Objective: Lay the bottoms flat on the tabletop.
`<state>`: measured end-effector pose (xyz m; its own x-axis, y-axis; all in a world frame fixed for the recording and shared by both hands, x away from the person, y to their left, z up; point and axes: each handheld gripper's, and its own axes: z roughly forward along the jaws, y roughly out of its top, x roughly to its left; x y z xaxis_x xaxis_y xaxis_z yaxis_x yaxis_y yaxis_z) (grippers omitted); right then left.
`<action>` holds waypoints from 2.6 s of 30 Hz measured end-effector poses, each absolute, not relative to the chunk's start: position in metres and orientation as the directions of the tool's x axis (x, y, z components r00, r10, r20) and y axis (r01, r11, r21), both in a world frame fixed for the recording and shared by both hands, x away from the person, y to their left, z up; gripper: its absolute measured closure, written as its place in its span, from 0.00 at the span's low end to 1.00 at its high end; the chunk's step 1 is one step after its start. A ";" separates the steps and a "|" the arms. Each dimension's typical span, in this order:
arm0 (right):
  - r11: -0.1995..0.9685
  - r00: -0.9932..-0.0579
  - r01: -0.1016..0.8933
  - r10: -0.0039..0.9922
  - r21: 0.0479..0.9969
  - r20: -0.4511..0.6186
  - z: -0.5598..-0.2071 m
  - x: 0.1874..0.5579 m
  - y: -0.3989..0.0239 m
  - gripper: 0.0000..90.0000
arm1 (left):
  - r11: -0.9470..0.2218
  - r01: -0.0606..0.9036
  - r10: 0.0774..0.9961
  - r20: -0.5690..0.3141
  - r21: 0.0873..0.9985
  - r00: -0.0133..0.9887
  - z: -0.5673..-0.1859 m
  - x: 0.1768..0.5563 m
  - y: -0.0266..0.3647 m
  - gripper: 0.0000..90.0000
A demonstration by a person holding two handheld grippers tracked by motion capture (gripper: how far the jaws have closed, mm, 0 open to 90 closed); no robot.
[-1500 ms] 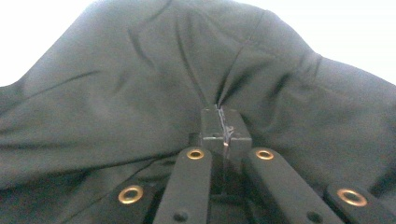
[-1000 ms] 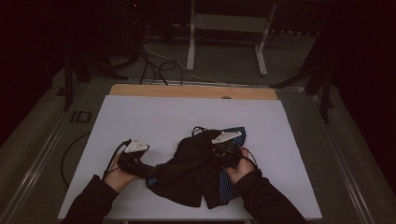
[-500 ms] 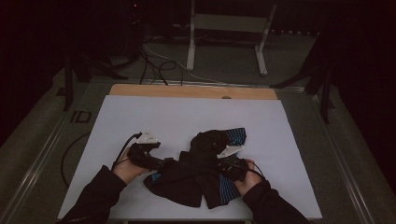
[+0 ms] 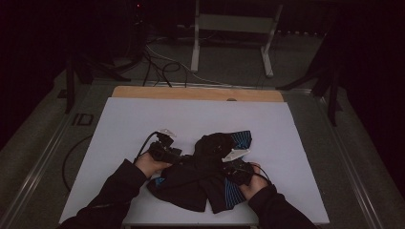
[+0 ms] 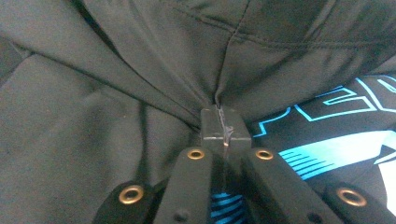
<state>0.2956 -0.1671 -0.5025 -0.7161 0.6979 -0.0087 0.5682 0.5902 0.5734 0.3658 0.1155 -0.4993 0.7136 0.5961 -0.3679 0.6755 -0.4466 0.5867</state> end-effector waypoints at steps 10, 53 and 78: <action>0.585 -0.714 0.566 0.700 0.581 -0.009 -0.501 0.296 -0.168 1.00 | -0.378 0.725 0.601 -0.443 0.576 0.665 -0.505 0.367 0.122 1.00; 0.585 -0.713 0.569 0.702 0.578 -0.009 -0.504 0.297 -0.165 1.00 | -0.392 0.783 0.676 -0.427 0.483 0.601 -0.514 0.367 0.089 0.91; 0.351 -0.550 0.572 0.834 0.741 0.030 -0.466 0.332 -0.229 0.69 | -0.267 0.659 0.809 -0.207 0.703 0.550 -0.454 0.367 0.147 0.94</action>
